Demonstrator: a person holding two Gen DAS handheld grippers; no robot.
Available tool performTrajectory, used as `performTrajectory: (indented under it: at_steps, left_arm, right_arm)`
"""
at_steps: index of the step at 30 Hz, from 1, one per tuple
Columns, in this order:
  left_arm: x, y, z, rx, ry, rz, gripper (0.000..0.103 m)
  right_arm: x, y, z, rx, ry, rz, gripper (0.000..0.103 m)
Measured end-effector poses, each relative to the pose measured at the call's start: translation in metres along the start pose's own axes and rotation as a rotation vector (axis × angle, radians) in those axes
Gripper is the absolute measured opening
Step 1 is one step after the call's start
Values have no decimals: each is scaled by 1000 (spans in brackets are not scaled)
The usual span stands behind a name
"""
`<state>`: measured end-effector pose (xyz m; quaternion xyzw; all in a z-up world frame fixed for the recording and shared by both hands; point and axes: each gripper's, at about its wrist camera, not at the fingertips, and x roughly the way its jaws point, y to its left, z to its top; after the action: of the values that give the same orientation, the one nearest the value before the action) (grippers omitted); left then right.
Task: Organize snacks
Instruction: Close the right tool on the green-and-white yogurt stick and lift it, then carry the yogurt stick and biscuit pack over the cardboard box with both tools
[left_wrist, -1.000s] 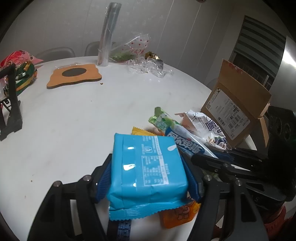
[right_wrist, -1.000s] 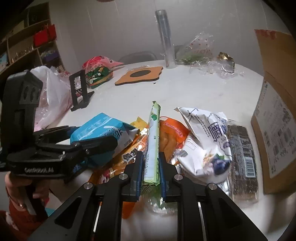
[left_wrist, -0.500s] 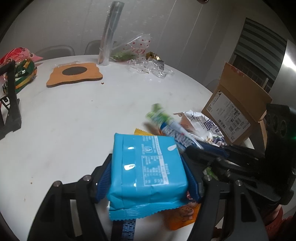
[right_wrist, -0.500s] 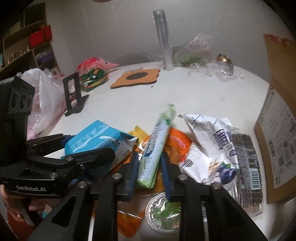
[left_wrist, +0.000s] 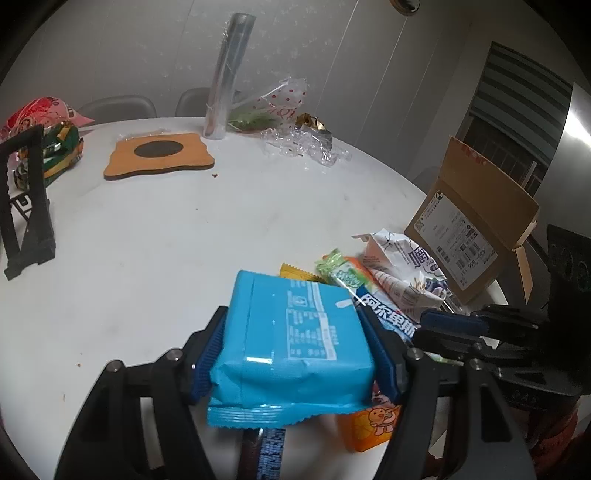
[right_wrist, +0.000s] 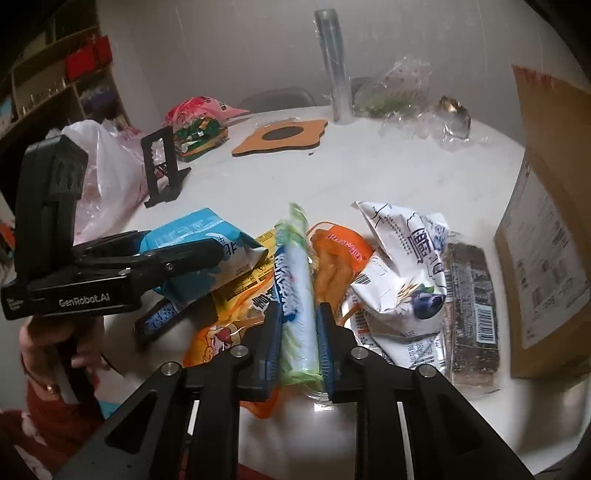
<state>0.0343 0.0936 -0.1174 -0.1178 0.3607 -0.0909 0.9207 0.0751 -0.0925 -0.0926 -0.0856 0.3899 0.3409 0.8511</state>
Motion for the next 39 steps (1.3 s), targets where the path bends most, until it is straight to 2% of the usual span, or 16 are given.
performTrajectory:
  at_steps: [2, 7, 10, 17, 18, 20, 21, 34, 39]
  left_arm:
    - [0, 0, 0, 1, -1, -3, 66]
    - [1, 2, 0, 0, -4, -11, 66]
    - [3, 3, -1, 1, 0, -8, 65]
    - [9, 7, -5, -11, 21, -8, 64]
    - [10, 8, -4, -15, 22, -10, 64]
    - [10, 8, -4, -16, 27, -8, 64]
    - [11, 8, -4, -16, 30, -4, 64]
    - [17, -3, -6, 37, 47, 57, 63]
    - [-2, -6, 3, 33, 4, 67, 63]
  right_arm:
    - [0, 2, 0, -19, 0, -20, 29]
    - [8, 6, 3, -15, -2, -5, 29]
    - [15, 13, 4, -41, -10, -39, 36]
    - [26, 22, 3, -86, -21, -116, 35]
    - [26, 23, 2, -88, -25, -127, 34]
    - [26, 23, 2, -99, -33, -152, 22]
    - [26, 22, 2, -100, -35, -154, 22]
    - [10, 19, 3, -85, -71, -98, 22]
    - [-16, 19, 14, -96, -127, -32, 22]
